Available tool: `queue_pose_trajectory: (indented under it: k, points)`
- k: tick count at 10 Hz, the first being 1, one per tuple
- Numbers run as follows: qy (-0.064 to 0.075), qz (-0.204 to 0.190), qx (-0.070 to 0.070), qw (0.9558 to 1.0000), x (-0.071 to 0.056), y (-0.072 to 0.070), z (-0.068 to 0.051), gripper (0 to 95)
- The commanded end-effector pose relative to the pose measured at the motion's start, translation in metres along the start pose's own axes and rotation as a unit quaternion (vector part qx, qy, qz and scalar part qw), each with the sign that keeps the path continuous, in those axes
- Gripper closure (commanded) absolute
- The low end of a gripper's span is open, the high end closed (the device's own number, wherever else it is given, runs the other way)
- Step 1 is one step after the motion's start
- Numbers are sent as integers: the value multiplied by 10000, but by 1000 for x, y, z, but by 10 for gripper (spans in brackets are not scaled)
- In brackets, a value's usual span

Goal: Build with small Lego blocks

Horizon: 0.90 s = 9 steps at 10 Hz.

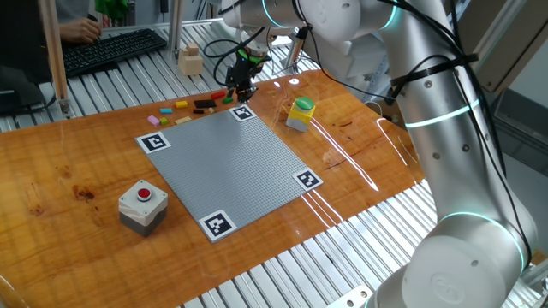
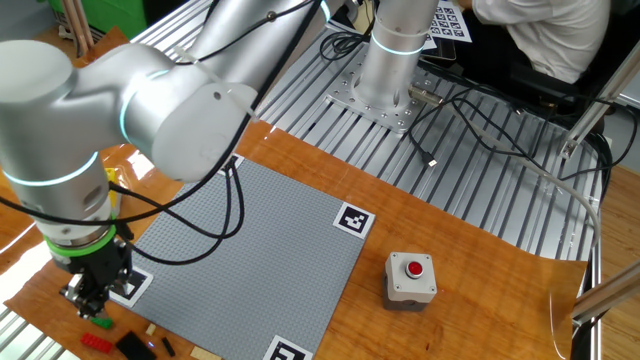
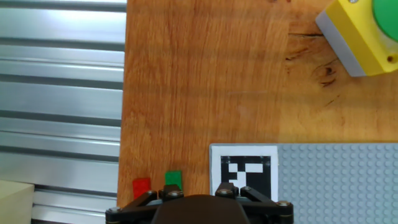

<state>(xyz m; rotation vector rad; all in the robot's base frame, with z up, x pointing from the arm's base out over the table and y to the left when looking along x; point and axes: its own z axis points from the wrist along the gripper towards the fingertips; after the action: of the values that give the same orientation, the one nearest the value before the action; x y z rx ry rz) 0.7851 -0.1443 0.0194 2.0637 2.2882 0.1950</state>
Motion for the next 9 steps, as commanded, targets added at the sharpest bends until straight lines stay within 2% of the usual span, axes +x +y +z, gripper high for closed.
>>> queue_pose_trajectory:
  k: [1,9]
  points:
    - [7,-2,21,10000,1,2,0,570]
    - [6,-31,49,10000,4,2,6,570]
